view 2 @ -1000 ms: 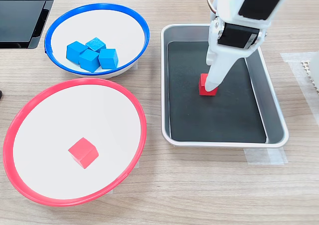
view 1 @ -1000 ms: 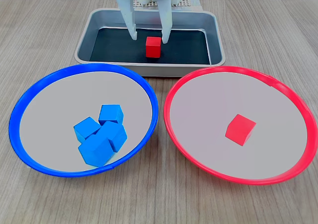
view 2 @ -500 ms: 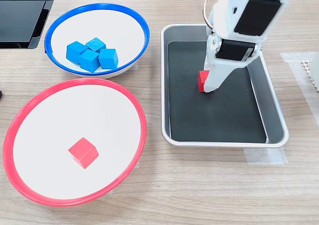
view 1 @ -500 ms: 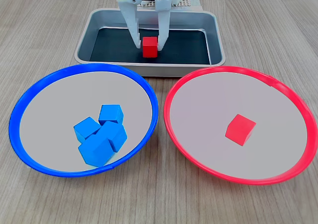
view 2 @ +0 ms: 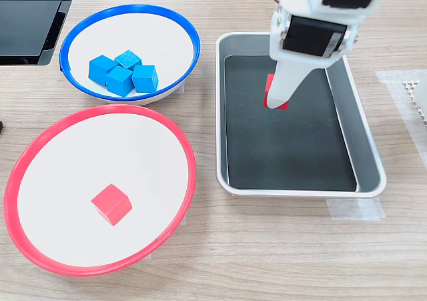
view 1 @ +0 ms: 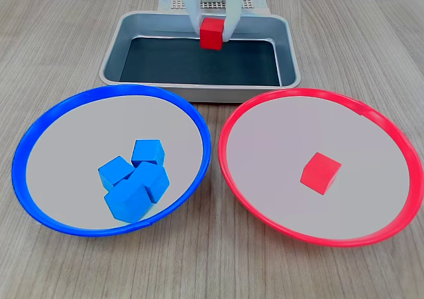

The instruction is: Resolve any anomalies and move all blocks to matching dishes

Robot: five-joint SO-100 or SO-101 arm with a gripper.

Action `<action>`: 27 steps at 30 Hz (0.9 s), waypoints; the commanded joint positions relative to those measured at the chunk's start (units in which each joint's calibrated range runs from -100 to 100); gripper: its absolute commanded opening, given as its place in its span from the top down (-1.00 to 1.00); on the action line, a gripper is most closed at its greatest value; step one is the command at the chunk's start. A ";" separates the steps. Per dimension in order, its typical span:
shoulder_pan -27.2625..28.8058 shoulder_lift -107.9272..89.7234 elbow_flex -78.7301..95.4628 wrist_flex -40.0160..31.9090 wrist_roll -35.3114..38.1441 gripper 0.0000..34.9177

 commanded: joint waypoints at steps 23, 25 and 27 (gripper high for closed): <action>-13.23 29.03 -38.62 -20.98 -24.47 -0.04; -12.38 23.75 -33.89 -21.56 -24.52 0.20; -11.82 20.25 -30.43 -22.63 -24.66 0.33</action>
